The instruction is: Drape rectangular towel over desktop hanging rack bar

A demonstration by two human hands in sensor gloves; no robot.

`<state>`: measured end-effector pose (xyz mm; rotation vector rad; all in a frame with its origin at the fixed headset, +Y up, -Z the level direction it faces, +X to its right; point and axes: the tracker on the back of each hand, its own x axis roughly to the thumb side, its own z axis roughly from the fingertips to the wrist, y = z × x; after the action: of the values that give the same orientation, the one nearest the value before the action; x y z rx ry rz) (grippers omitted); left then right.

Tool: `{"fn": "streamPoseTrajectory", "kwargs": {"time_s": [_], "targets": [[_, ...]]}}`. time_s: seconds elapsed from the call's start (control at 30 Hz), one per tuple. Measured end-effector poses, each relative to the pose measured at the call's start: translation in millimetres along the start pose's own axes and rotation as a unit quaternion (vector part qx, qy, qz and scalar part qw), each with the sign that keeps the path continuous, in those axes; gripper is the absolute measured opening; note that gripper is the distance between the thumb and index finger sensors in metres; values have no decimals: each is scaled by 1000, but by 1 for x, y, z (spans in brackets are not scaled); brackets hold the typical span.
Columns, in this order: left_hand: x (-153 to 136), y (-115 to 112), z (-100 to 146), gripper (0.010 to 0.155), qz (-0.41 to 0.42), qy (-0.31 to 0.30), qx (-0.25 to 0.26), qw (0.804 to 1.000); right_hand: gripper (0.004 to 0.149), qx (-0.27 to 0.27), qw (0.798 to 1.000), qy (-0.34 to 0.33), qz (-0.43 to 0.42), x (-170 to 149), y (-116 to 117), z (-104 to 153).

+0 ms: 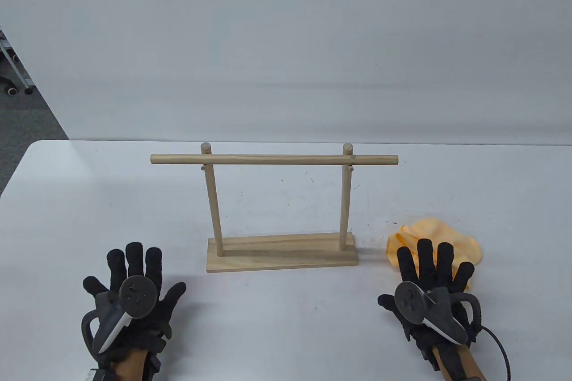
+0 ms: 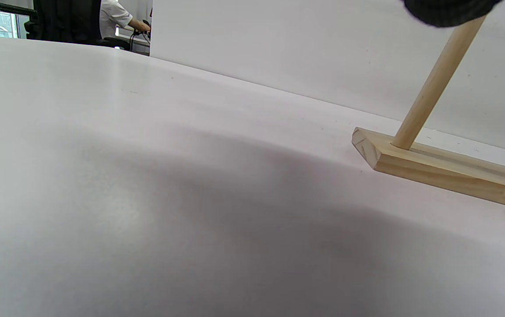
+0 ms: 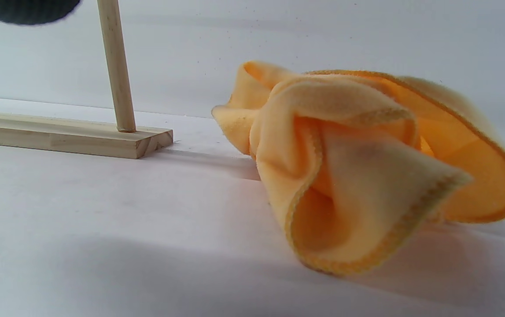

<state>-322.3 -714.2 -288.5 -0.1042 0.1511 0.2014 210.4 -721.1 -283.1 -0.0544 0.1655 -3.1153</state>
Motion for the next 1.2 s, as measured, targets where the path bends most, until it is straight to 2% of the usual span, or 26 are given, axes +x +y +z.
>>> {"fn": "streamPoseTrajectory", "kwargs": {"time_s": [0.6,0.7,0.83,0.9,1.0,1.07,1.13,1.2], "targets": [[15,-4,6,90,-29,-25,8,999,95,-8,1000,-5,-17,-1,-2,5],[15,-2,7,90,-22,-28,7,999,95,-33,999,13,-16,-8,-10,6],[16,-2,7,89,-8,-34,3,999,91,-80,995,57,-32,-35,-24,6],[18,-2,6,88,-3,-35,-2,999,83,-75,993,79,-41,-48,-25,7],[23,-5,6,87,13,-44,-15,999,58,-44,994,95,-26,-66,-20,6],[27,-6,6,87,28,-51,-25,998,59,5,996,84,-27,-67,-12,2],[33,-7,8,86,48,-63,-34,996,73,76,991,113,7,-64,-2,-2],[39,-8,9,86,71,-76,-48,993,70,66,991,108,46,-60,8,-6]]}}
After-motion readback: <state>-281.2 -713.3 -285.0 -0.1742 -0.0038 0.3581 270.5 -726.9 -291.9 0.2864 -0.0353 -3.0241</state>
